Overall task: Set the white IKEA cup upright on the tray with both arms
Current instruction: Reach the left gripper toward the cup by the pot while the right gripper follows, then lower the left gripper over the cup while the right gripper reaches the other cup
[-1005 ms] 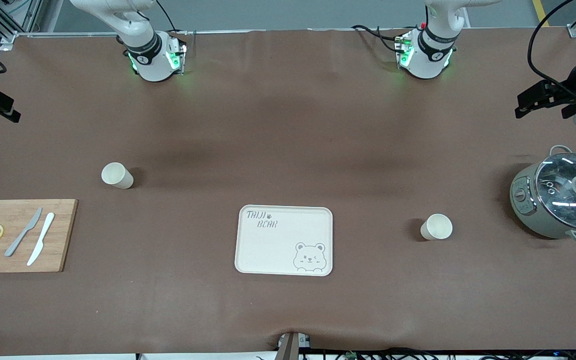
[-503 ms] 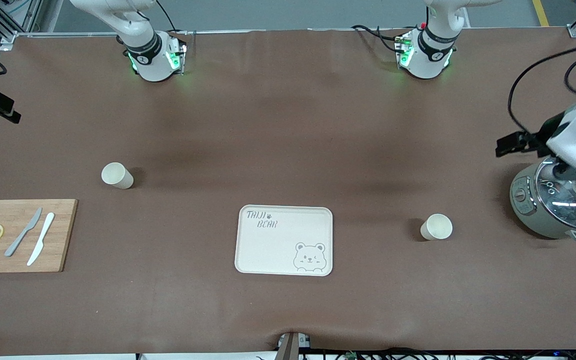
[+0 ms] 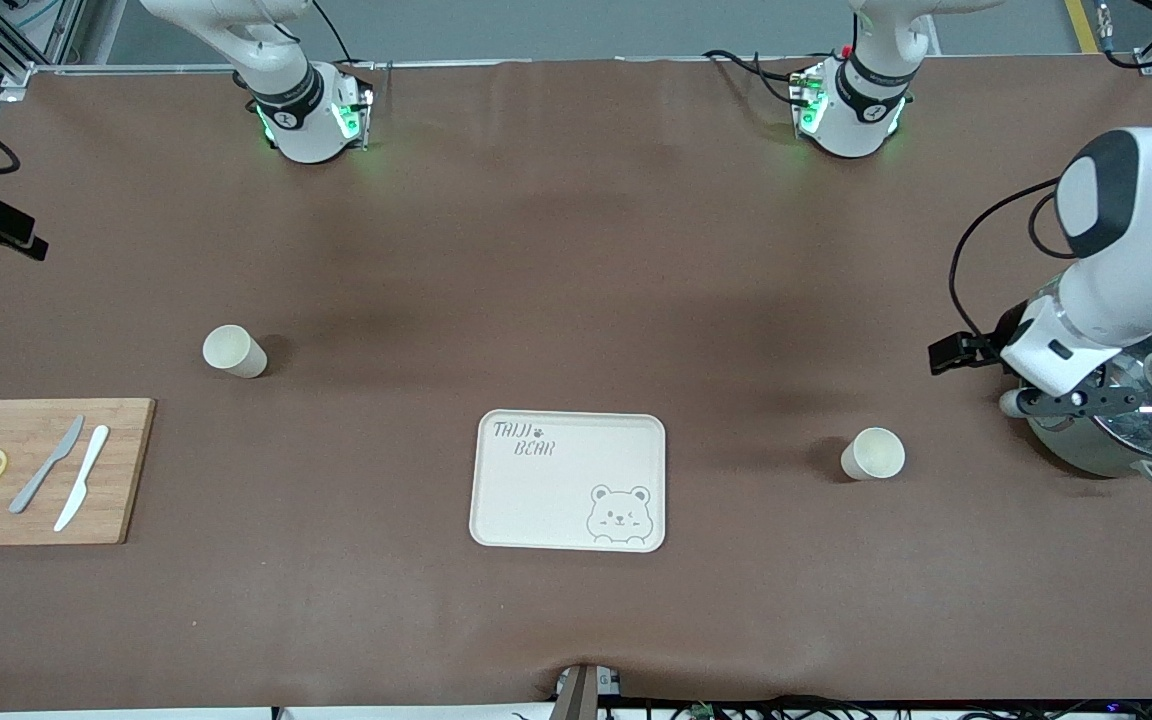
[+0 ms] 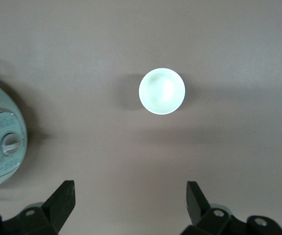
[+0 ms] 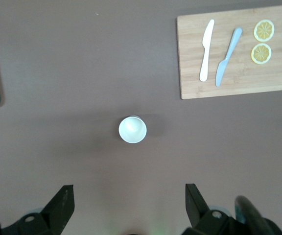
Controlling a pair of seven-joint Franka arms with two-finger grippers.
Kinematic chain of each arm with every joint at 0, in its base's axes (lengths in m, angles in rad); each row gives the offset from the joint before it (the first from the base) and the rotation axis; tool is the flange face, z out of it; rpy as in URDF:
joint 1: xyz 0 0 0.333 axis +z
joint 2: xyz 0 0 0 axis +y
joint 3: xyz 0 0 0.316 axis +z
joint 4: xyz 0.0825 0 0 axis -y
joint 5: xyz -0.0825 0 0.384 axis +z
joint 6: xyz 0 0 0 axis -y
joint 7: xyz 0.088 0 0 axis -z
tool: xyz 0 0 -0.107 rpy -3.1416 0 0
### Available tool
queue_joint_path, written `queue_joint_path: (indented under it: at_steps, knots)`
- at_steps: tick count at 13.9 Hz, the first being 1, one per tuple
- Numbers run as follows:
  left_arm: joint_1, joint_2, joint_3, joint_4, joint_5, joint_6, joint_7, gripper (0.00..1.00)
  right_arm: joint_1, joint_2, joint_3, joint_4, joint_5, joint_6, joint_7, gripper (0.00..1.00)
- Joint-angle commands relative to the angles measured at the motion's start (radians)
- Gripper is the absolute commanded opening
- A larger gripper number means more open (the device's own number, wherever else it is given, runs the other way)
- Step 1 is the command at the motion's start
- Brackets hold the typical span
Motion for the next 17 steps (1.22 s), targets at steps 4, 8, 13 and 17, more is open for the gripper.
queue_joint_path:
  at_steps: [4,8,13,17]
  knots:
    - [0.017,0.102,-0.006,-0.012,0.018,0.121,-0.011,1.0,-0.027,0.074,0.011,0.022,-0.016,0.014,-0.008,1.0]
    - [0.043,0.16,-0.004,0.003,0.019,0.158,0.007,0.98,-0.034,0.143,0.01,0.022,-0.015,0.04,-0.009,1.0]
    - [0.042,0.266,-0.004,0.096,0.013,0.204,0.005,0.78,-0.102,0.255,0.011,-0.037,0.002,0.133,0.003,1.0]
    - [0.027,0.309,-0.006,0.132,0.01,0.219,0.005,0.71,-0.097,0.269,0.011,-0.131,0.004,0.19,0.005,1.0]
